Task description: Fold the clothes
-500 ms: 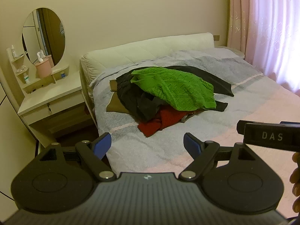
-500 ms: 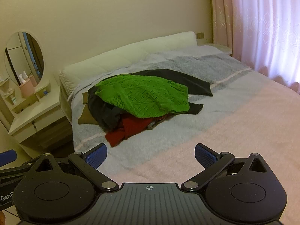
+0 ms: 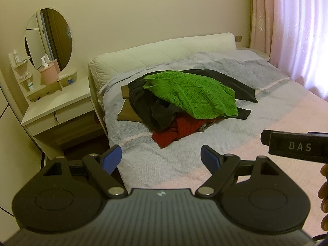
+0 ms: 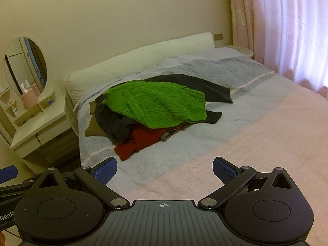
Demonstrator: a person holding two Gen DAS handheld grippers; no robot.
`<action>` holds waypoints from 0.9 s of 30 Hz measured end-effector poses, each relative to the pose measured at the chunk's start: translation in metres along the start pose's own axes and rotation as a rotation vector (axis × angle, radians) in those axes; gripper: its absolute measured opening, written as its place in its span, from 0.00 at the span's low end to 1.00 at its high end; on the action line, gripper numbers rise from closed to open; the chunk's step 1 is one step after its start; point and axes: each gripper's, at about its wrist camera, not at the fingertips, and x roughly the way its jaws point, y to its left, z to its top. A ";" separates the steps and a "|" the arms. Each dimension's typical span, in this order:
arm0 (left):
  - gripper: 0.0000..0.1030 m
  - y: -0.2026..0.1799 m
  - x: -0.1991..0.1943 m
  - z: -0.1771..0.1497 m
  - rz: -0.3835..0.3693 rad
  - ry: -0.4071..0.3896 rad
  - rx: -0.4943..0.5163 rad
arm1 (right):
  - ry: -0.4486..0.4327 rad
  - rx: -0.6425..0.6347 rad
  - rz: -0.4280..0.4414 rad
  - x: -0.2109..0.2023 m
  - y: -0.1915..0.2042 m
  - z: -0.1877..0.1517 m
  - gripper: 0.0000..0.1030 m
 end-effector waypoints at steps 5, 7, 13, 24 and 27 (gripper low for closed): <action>0.79 -0.003 0.002 0.002 0.000 0.008 0.008 | 0.003 0.004 0.000 0.003 -0.001 -0.001 0.99; 0.79 0.001 0.002 0.000 -0.001 0.011 0.006 | 0.006 0.003 0.002 0.002 -0.004 0.000 0.99; 0.79 -0.009 0.011 0.006 0.009 0.024 -0.001 | 0.008 0.000 0.006 0.001 -0.006 0.000 0.99; 0.79 -0.011 0.012 0.010 0.013 0.032 -0.003 | 0.011 0.007 0.011 0.002 -0.007 0.003 0.99; 0.79 -0.014 0.015 0.012 0.014 0.033 -0.002 | 0.012 0.007 0.010 0.003 -0.008 0.002 0.99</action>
